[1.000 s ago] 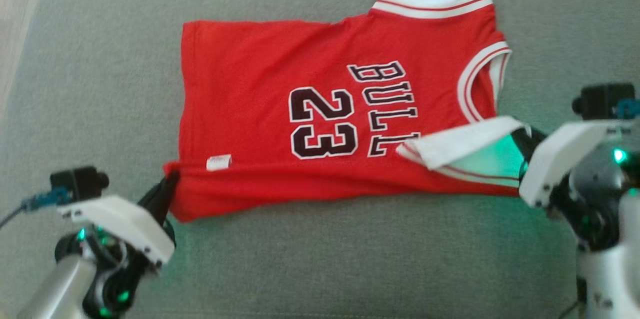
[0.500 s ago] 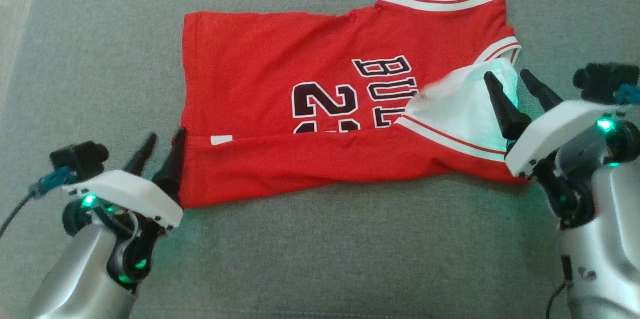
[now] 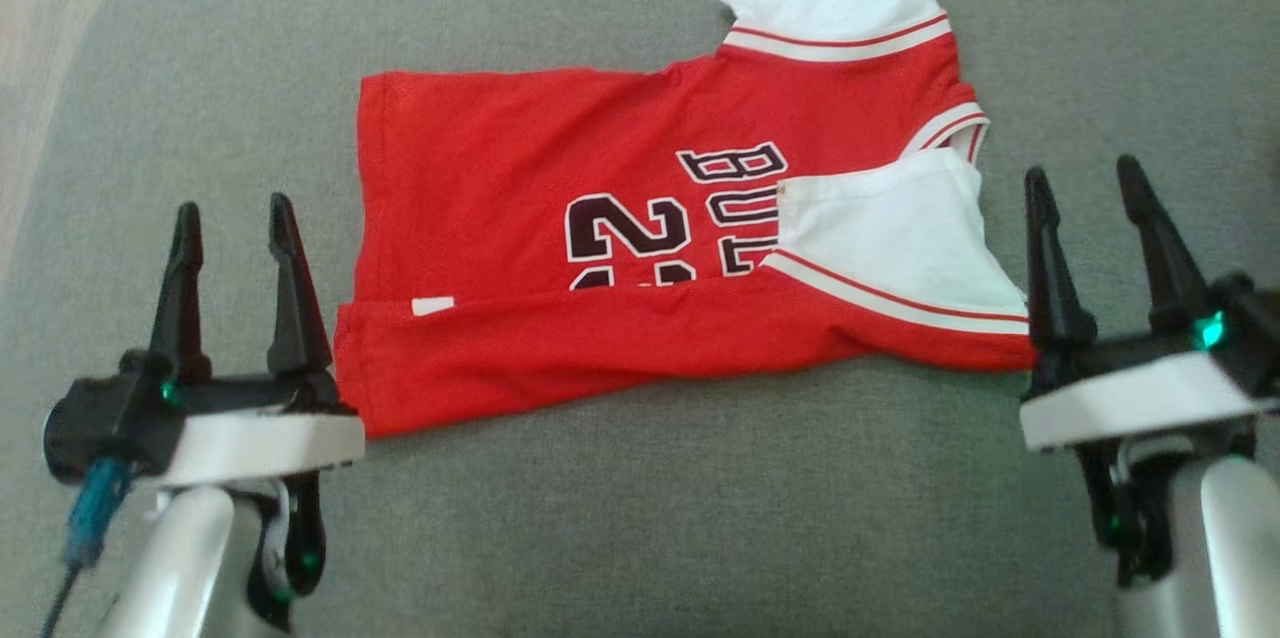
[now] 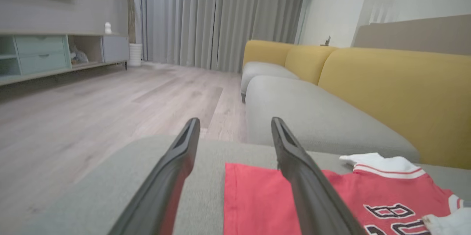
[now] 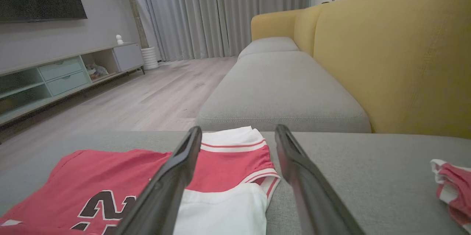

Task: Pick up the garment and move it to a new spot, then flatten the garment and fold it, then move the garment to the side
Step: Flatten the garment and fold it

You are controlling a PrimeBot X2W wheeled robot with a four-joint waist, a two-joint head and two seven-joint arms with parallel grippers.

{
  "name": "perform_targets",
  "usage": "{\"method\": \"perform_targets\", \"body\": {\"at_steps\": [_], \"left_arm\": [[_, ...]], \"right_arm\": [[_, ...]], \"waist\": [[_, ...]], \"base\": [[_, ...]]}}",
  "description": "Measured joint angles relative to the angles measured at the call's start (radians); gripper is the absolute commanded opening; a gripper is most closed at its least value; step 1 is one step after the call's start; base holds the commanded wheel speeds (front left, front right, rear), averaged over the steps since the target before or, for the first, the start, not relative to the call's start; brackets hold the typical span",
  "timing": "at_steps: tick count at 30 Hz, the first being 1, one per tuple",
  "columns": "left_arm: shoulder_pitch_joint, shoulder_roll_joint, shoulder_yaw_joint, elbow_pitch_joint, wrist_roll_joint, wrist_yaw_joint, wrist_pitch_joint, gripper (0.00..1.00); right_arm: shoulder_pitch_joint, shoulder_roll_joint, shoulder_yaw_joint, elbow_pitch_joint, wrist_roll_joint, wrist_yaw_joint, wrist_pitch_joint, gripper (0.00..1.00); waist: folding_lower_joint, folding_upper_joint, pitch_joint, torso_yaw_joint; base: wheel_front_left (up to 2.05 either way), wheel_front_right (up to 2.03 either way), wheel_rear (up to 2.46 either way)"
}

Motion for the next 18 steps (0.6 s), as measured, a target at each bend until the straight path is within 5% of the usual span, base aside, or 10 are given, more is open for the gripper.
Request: {"method": "perform_targets", "body": {"at_steps": [5, 18], "left_arm": [[0.104, -0.046, 0.058, -0.108, 0.111, 0.006, -0.004, 1.00], [0.251, -0.076, 0.045, 0.013, 0.134, -0.041, -0.004, 1.00]], "right_arm": [[0.116, 0.016, 0.005, -0.088, -0.021, 0.000, -0.012, 1.00], [0.271, 0.032, 0.035, -0.143, -0.005, 0.000, 0.021, 1.00]], "waist": [[0.0000, 0.0000, -0.031, -0.015], [0.0000, 0.0000, -0.096, -0.048]], "base": [[0.00, 0.00, 0.00], [0.00, 0.00, 0.00]]}}
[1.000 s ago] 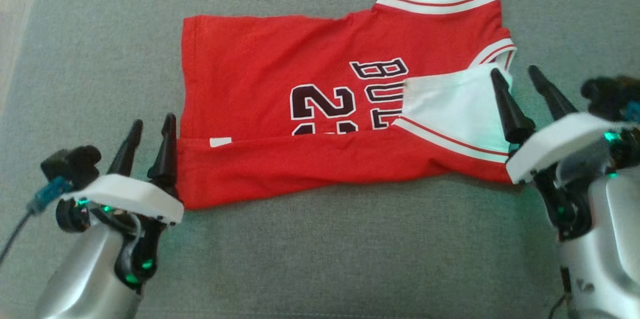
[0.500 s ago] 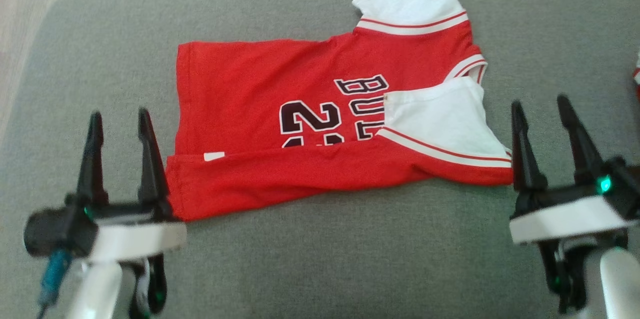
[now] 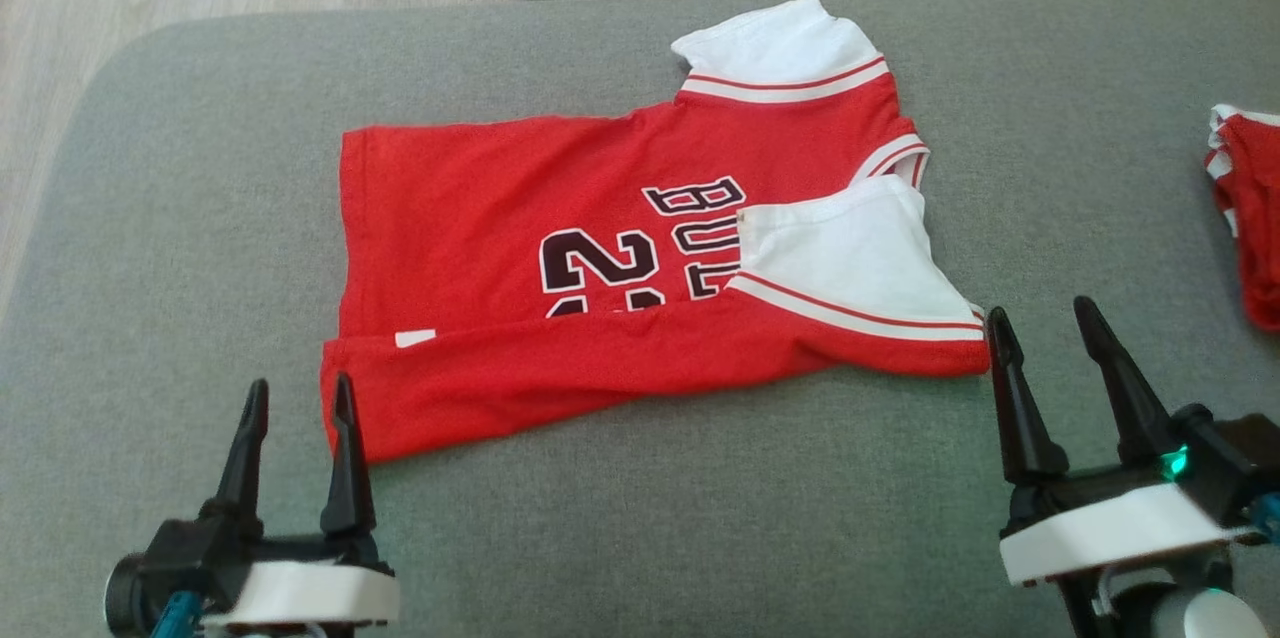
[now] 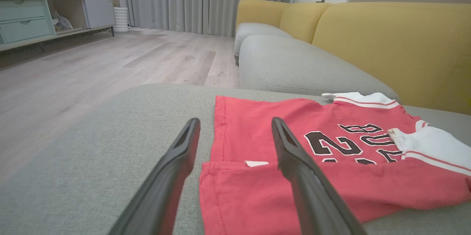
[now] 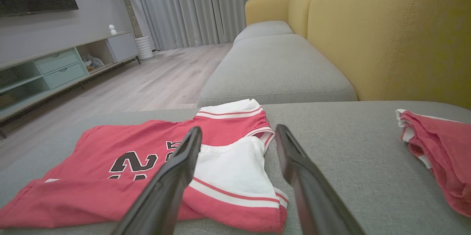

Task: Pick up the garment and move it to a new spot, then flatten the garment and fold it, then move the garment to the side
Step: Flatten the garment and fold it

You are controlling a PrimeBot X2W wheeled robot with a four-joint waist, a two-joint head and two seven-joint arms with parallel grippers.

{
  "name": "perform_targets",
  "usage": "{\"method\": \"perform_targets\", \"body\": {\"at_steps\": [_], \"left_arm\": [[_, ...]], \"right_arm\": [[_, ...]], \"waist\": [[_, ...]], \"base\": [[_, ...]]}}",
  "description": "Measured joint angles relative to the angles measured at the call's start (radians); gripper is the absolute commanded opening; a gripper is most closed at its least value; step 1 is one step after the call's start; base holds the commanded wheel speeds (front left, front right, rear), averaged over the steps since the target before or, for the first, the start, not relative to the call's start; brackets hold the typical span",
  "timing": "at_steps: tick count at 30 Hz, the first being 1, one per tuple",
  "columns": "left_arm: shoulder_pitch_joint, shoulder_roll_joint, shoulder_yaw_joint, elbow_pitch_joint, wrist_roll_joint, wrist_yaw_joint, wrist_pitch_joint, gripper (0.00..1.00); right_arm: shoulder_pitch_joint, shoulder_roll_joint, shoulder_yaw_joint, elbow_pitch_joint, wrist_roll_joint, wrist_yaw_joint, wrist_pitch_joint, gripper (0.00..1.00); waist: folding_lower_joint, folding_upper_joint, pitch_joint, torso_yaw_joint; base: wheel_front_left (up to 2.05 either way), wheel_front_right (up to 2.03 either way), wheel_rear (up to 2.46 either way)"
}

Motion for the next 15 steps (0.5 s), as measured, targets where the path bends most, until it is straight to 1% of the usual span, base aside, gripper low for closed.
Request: {"method": "perform_targets", "body": {"at_steps": [3, 6, 9, 14, 15], "left_arm": [[0.000, 0.000, -0.005, 0.016, -0.015, -0.006, 0.012, 1.00], [-0.005, -0.002, -0.015, 0.038, -0.037, -0.018, 0.049, 1.00], [-0.007, -0.002, -0.016, 0.089, -0.079, -0.044, 0.100, 1.00], [-0.044, -0.002, -0.021, 0.176, -0.137, -0.095, 0.183, 1.00], [-0.044, -0.002, -0.021, 0.176, -0.137, -0.095, 0.183, 1.00]], "right_arm": [[0.000, 0.000, -0.001, -0.003, 0.004, 0.000, 0.005, 1.00], [0.000, 0.000, -0.007, 0.010, 0.006, 0.000, 0.024, 1.00], [-0.002, 0.000, -0.018, 0.065, 0.004, 0.000, 0.056, 1.00], [-0.038, 0.000, -0.035, 0.196, 0.002, 0.000, 0.088, 1.00], [-0.038, 0.000, -0.035, 0.196, 0.002, 0.000, 0.088, 1.00]], "waist": [[0.0000, 0.0000, -0.003, -0.001], [0.0001, 0.0000, -0.001, 0.000], [0.0001, 0.0000, 0.010, 0.001], [0.0001, 0.0000, 0.042, 0.008], [0.0001, 0.0000, 0.042, 0.008]], "base": [[0.00, 0.00, 0.00], [0.00, 0.00, 0.00], [0.00, 0.00, 0.00], [0.00, 0.00, 0.00], [0.00, 0.00, 0.00]]}}
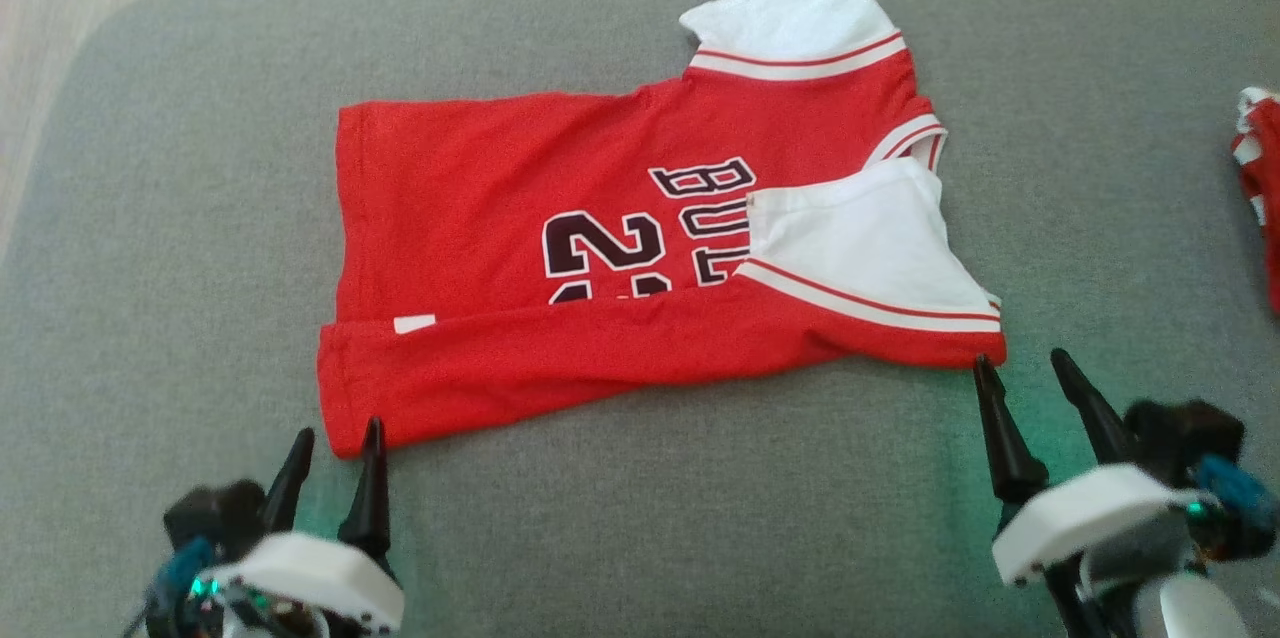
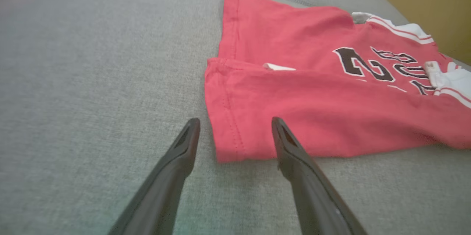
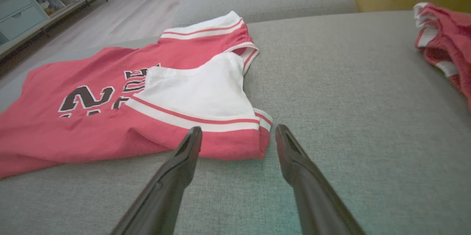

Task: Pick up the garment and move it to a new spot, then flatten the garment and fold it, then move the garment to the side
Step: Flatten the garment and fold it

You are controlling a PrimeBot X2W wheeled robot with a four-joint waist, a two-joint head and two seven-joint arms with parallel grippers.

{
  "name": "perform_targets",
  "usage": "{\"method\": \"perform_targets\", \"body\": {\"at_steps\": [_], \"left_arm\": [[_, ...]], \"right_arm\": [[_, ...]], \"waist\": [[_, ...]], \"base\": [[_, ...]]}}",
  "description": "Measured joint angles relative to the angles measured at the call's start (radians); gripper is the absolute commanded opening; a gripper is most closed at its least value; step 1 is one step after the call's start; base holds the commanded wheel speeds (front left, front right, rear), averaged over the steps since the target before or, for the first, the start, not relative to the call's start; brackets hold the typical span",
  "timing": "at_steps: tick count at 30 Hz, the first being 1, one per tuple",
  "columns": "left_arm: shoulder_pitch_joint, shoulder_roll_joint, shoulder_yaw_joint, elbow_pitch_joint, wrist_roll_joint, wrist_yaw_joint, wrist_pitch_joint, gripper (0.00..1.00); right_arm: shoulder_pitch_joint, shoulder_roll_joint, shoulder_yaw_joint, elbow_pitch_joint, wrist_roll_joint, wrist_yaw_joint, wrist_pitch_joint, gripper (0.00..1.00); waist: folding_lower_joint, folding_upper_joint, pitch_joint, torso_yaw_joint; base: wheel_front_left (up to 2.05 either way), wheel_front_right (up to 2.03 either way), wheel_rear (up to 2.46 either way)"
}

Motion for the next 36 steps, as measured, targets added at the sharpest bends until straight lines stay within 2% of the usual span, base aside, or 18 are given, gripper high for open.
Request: {"method": "perform_targets", "body": {"at_steps": [6, 11, 16, 17, 18, 19, 26, 31, 36], "left_arm": [[-0.100, -0.002, -0.006, 0.092, -0.070, -0.056, 0.121, 1.00], [-0.160, 0.001, -0.013, 0.131, -0.141, -0.100, 0.243, 1.00], [-0.196, 0.014, -0.028, 0.131, -0.188, -0.122, 0.349, 1.00], [-0.196, 0.017, -0.030, 0.125, -0.194, -0.128, 0.358, 0.71], [-0.196, 0.021, -0.032, 0.117, -0.196, -0.130, 0.366, 0.29], [-0.196, 0.026, -0.034, 0.110, -0.196, -0.130, 0.375, 0.00], [-0.156, 0.049, -0.057, 0.008, -0.192, -0.132, 0.358, 0.00], [-0.074, 0.105, -0.021, -0.120, -0.187, -0.084, 0.369, 0.00], [0.049, 0.129, 0.006, -0.239, -0.227, -0.030, 0.421, 0.00]], "right_arm": [[-0.147, -0.025, -0.001, 0.151, 0.014, 0.000, 0.032, 1.00], [-0.234, -0.033, 0.006, 0.283, 0.027, 0.000, 0.118, 1.00], [-0.271, -0.035, 0.008, 0.327, 0.051, 0.000, 0.208, 1.00], [-0.278, -0.035, 0.008, 0.328, 0.062, 0.000, 0.230, 0.78], [-0.281, -0.035, 0.008, 0.326, 0.069, 0.000, 0.243, 0.14], [-0.282, -0.035, 0.007, 0.321, 0.073, 0.000, 0.250, 0.00], [-0.242, -0.028, -0.005, 0.225, 0.098, 0.000, 0.279, 0.00], [-0.133, -0.023, -0.036, 0.081, 0.108, 0.000, 0.304, 0.00], [0.019, 0.002, -0.065, -0.013, 0.127, 0.000, 0.324, 0.00]], "waist": [[0.0002, 0.0000, 0.043, 0.010], [0.0001, 0.0000, 0.064, 0.020], [-0.0001, 0.0000, 0.070, 0.030], [-0.0001, 0.0000, 0.070, 0.031], [-0.0001, 0.0000, 0.070, 0.031], [0.0000, 0.0000, 0.070, 0.031], [0.0002, 0.0000, 0.053, 0.034], [0.0000, 0.0000, 0.024, 0.024], [0.0000, 0.0000, -0.005, 0.005]], "base": [[0.00, 0.00, 0.00], [0.00, 0.00, 0.00], [0.00, 0.00, 0.00], [0.00, 0.00, 0.00], [0.00, 0.00, 0.00], [0.00, 0.00, 0.00], [0.00, 0.00, 0.00], [0.00, 0.00, 0.00], [0.00, 0.00, 0.00]]}}
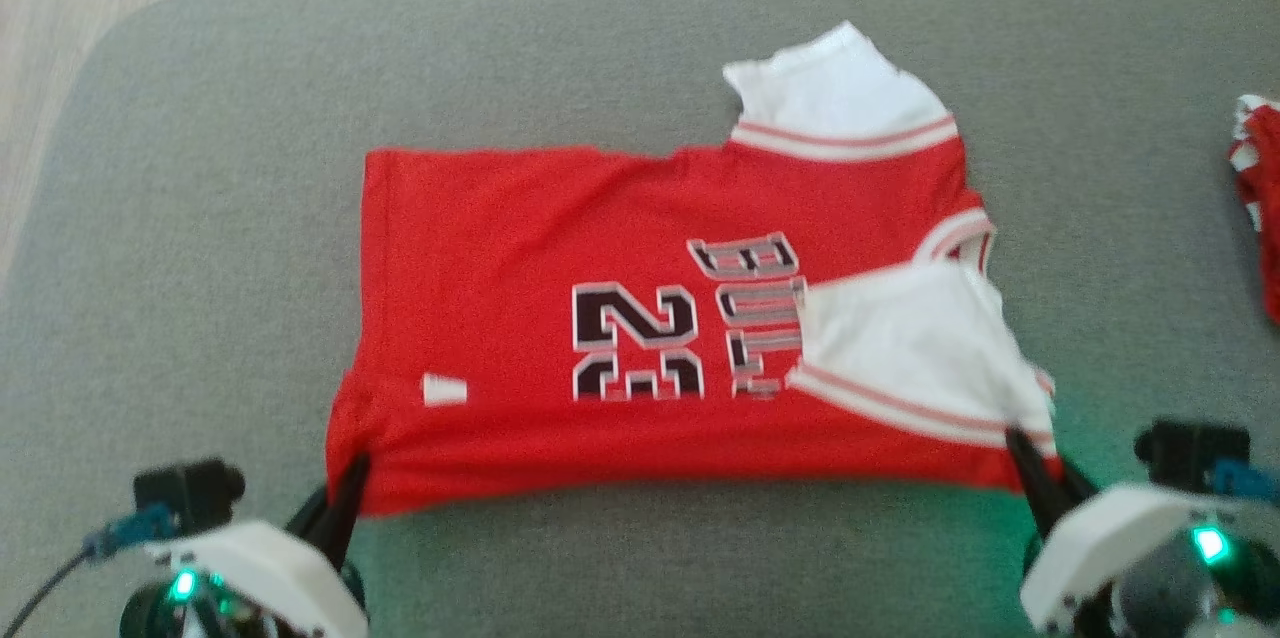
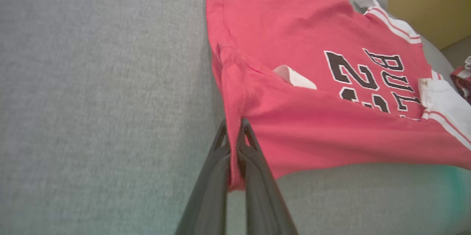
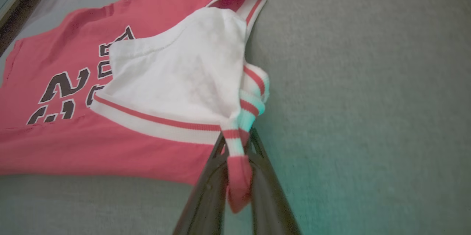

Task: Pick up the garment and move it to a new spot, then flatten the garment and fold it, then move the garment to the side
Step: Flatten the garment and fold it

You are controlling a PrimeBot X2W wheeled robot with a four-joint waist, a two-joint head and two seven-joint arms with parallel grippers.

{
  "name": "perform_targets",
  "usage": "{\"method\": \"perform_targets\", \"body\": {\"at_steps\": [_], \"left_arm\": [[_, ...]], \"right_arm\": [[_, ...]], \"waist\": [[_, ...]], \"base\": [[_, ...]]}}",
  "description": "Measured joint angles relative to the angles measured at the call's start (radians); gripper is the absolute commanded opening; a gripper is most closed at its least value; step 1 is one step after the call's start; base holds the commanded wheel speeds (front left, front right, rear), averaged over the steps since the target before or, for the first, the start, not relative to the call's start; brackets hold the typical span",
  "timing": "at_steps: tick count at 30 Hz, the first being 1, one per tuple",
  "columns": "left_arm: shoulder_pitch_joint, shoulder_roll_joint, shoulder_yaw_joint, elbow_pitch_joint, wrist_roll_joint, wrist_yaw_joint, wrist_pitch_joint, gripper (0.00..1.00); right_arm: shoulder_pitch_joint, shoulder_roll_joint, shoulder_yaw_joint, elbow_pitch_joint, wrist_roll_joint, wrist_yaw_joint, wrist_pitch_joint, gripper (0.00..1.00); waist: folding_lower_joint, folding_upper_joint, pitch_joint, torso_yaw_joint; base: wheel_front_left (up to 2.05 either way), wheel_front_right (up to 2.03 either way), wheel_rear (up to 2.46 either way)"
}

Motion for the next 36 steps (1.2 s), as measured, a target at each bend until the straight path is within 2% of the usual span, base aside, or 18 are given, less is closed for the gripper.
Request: {"method": "perform_targets", "body": {"at_steps": [6, 7, 8, 9, 15, 22, 27, 30, 36], "left_arm": [[0.131, 0.007, 0.007, -0.078, -0.021, 0.061, 0.029, 0.00], [0.139, 0.006, 0.005, -0.079, -0.021, 0.064, 0.030, 0.00], [0.143, 0.002, 0.003, -0.078, -0.023, 0.071, 0.032, 0.49], [0.145, -0.002, 0.000, -0.075, -0.023, 0.079, 0.033, 1.00], [0.145, -0.039, -0.008, -0.023, 0.006, 0.092, -0.023, 1.00], [0.079, -0.085, 0.006, -0.017, 0.154, 0.101, -0.351, 1.00], [0.019, -0.092, 0.007, -0.026, 0.268, 0.122, -0.524, 1.00], [0.000, -0.092, 0.005, -0.035, 0.315, 0.135, -0.557, 1.00], [-0.019, -0.086, -0.005, -0.046, 0.361, 0.154, -0.559, 1.00]], "right_arm": [[0.122, 0.003, -0.005, -0.020, 0.051, 0.000, 0.013, 0.00], [0.126, 0.003, -0.004, -0.011, 0.061, 0.000, 0.013, 0.40], [0.126, 0.003, -0.003, 0.000, 0.068, 0.000, 0.011, 1.00], [0.125, 0.003, -0.001, 0.008, 0.069, 0.000, 0.003, 1.00], [0.120, 0.003, 0.004, 0.035, 0.077, 0.000, -0.066, 1.00], [0.069, 0.003, 0.008, -0.022, 0.003, 0.000, -0.241, 1.00], [0.027, 0.003, 0.038, -0.105, -0.063, 0.000, -0.333, 1.00], [0.013, 0.003, 0.049, -0.157, -0.087, 0.000, -0.362, 1.00], [0.012, 0.003, 0.063, -0.225, -0.098, 0.000, -0.364, 1.00]], "waist": [[-0.0001, 0.0000, -0.022, -0.027], [0.0000, 0.0000, -0.024, -0.030], [-0.0001, 0.0000, -0.025, -0.031], [-0.0001, 0.0000, -0.026, -0.031], [0.0000, 0.0000, -0.030, -0.028], [0.0000, 0.0000, -0.037, -0.019], [0.0001, 0.0000, -0.045, -0.011], [0.0001, 0.0000, -0.047, -0.009], [0.0000, 0.0000, -0.048, -0.012]], "base": [[0.00, 0.00, 0.00], [0.00, 0.00, 0.00], [0.00, 0.00, 0.00], [0.00, 0.00, 0.00], [0.00, 0.00, 0.00], [0.00, 0.00, 0.00], [0.00, 0.00, 0.00], [0.00, 0.00, 0.00], [0.00, 0.00, 0.00]]}}
